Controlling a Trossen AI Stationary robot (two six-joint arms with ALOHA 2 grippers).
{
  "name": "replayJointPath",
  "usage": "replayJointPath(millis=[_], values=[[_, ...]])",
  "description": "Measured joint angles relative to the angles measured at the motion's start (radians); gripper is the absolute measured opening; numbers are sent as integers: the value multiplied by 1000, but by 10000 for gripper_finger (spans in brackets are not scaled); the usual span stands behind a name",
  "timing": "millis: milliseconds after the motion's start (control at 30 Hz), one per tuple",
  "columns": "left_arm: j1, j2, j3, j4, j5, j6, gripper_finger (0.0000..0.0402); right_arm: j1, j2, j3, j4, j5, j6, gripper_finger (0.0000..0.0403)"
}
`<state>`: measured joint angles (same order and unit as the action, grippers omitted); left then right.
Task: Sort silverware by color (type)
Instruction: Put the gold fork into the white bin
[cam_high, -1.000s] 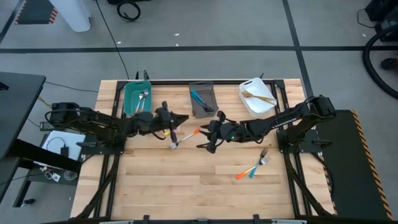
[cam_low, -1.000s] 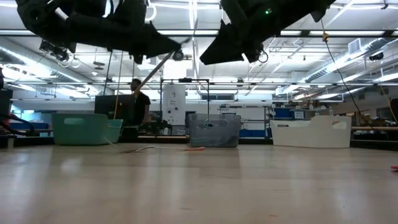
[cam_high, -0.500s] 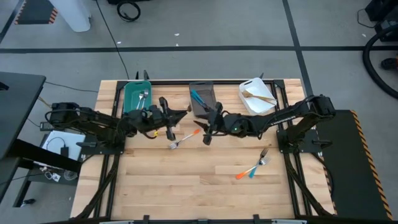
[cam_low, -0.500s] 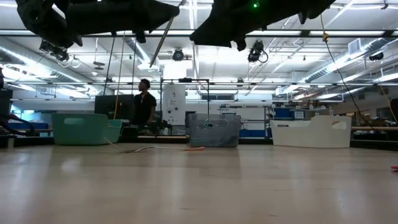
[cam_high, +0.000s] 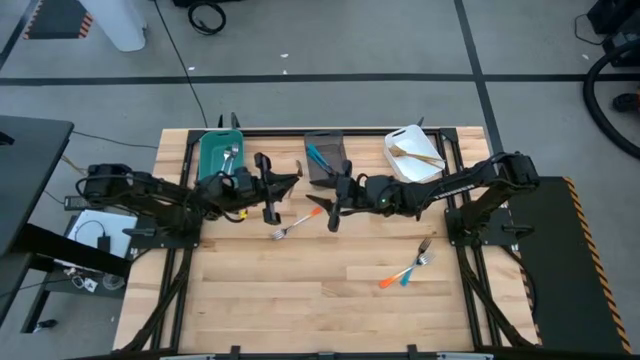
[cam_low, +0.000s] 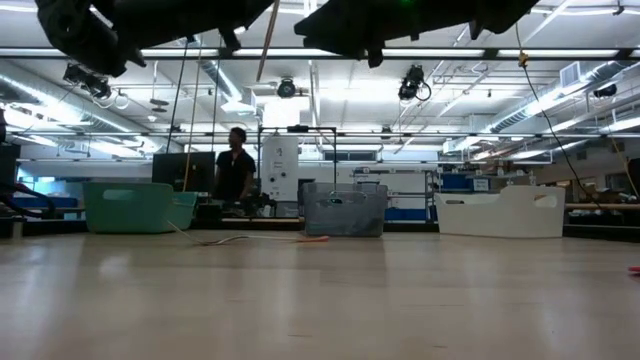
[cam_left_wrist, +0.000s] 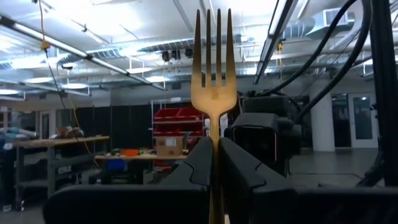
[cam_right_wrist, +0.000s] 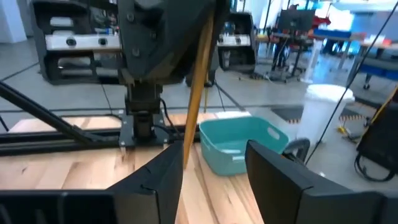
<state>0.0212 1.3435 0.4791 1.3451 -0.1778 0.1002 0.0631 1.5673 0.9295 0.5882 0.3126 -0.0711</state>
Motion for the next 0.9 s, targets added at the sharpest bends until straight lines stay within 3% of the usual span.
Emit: replayJointPath(millis=[300,900], values=[[0,99,114,17,0,43,25,0,0,0,10,73,-64,176],[0,214,224,35,-31,130,25,1,1,0,133,195,-184,169]])
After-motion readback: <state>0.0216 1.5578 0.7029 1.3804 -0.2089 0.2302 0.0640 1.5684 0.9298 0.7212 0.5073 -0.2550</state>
